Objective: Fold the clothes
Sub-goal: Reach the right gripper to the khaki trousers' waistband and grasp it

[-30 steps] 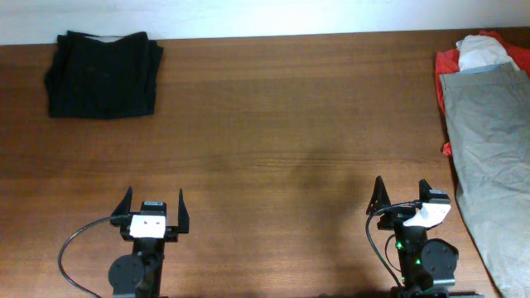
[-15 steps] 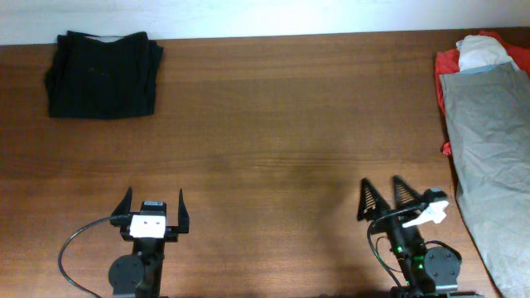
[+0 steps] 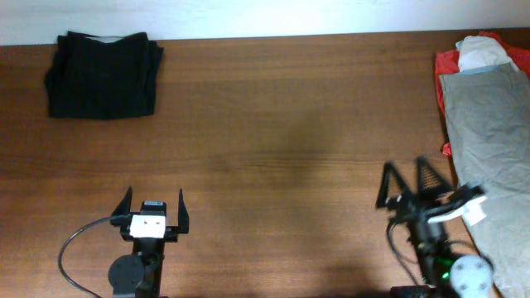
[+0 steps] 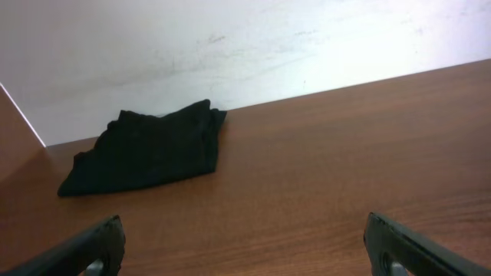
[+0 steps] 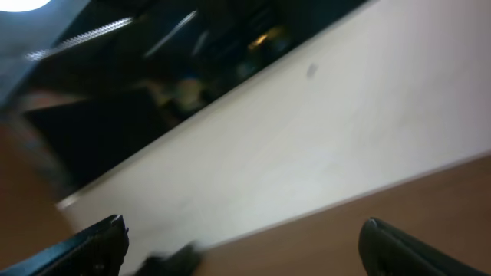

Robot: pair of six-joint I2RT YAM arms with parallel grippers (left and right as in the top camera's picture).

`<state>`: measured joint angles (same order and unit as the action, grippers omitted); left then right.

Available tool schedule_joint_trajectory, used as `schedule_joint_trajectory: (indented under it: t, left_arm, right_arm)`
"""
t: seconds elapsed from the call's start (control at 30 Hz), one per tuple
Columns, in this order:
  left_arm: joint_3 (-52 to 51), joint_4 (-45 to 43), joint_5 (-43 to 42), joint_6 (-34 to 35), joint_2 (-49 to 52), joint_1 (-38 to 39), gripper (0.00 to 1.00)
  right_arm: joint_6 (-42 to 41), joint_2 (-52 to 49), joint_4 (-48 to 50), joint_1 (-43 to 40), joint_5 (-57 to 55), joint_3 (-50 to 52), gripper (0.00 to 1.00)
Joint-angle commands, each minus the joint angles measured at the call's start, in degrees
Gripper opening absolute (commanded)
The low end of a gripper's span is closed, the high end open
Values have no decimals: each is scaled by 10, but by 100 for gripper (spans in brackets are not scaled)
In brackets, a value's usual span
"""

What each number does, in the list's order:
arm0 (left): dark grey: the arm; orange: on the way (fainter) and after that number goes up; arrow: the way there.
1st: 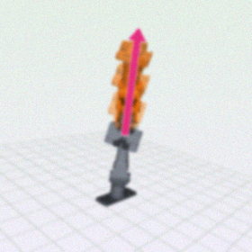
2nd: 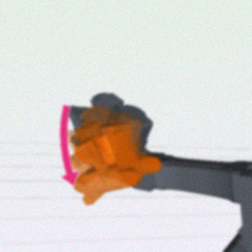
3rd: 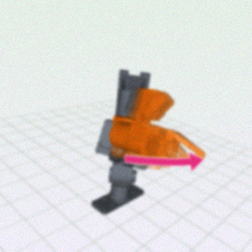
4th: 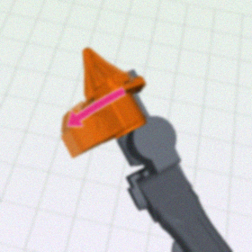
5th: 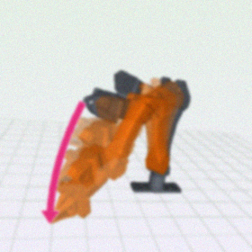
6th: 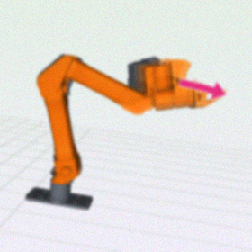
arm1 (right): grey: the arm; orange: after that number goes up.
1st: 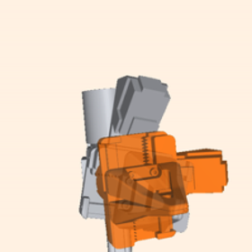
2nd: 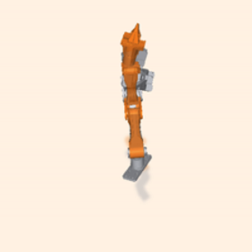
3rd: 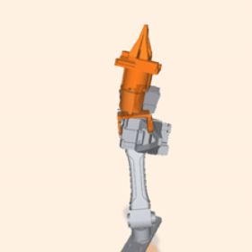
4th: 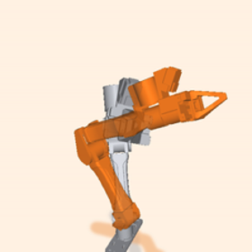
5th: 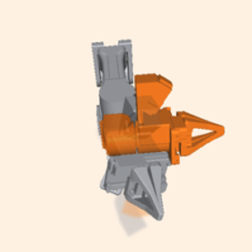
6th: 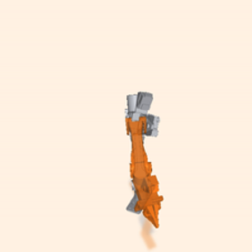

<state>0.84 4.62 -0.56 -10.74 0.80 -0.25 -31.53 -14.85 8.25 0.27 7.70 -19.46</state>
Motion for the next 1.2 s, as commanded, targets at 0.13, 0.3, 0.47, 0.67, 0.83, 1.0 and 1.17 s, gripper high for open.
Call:
schedule_joint_trajectory:
  t: [0.13, 0.3, 0.47, 0.67, 0.83, 1.0, 1.17]
  left_arm:
    - [-3, 1, 4, -7, -5, -3, 99]
    - [-3, 1, 4, -7, -5, -3, 99]
    - [-3, 1, 4, -7, -5, -3, 99]
    - [-3, 1, 4, -7, -5, -3, 99]
    - [-3, 1, 4, -7, -5, -3, 99]
    - [-3, 1, 4, -7, -5, -3, 99]
    - [-3, 1, 4, -7, -5, -3, 99]
  right_arm:
    - [209, -380, -155, -9, -274, -335, 99]
    - [209, -634, -279, -72, -309, -555, 99]
    - [229, -795, -355, -120, -317, -675, 99]
    - [389, -933, -313, -136, -327, -706, 99]
    - [408, -1062, -307, -135, -342, -768, 99]
    - [424, -1162, -312, -136, -422, -810, 99]
    - [431, -1189, -279, -142, -403, -810, 100]
